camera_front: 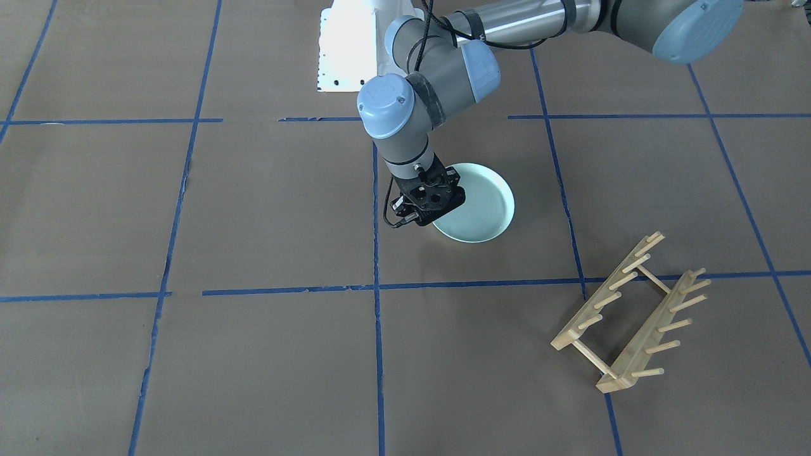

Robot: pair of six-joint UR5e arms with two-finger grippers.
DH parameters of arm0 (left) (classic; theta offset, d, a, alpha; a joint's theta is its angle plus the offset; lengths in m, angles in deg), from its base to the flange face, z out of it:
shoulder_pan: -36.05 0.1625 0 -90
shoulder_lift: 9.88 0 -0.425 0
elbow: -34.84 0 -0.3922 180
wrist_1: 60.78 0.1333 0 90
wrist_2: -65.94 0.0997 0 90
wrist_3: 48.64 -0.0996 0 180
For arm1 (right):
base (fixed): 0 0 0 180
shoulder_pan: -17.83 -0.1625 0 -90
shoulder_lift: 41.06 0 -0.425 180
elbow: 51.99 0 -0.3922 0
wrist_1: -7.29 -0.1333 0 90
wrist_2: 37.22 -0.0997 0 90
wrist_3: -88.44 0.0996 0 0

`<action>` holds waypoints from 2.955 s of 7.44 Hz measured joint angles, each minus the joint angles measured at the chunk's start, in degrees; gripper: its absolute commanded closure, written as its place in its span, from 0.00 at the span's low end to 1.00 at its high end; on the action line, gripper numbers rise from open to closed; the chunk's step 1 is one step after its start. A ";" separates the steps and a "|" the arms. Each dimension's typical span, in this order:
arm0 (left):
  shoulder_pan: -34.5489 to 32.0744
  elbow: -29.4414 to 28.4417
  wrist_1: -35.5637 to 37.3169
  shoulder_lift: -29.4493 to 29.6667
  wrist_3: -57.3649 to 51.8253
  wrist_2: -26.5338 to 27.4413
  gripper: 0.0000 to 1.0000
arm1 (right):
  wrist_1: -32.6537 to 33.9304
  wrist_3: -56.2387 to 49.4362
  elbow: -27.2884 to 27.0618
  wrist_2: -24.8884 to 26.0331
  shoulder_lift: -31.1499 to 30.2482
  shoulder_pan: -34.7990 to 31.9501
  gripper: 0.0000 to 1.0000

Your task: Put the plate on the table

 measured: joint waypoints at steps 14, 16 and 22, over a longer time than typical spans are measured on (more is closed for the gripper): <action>-61.17 7.09 -14.21 -40.90 -95.27 -27.51 0.00 | 0.00 0.00 0.05 0.00 0.00 0.00 0.00; -62.00 7.22 -13.56 -44.27 -95.74 -29.04 0.00 | 0.00 0.00 0.08 0.00 0.00 0.00 0.00; -64.42 10.61 -11.71 -50.22 -95.71 -37.91 0.00 | 0.00 0.00 0.05 0.00 0.00 0.00 0.00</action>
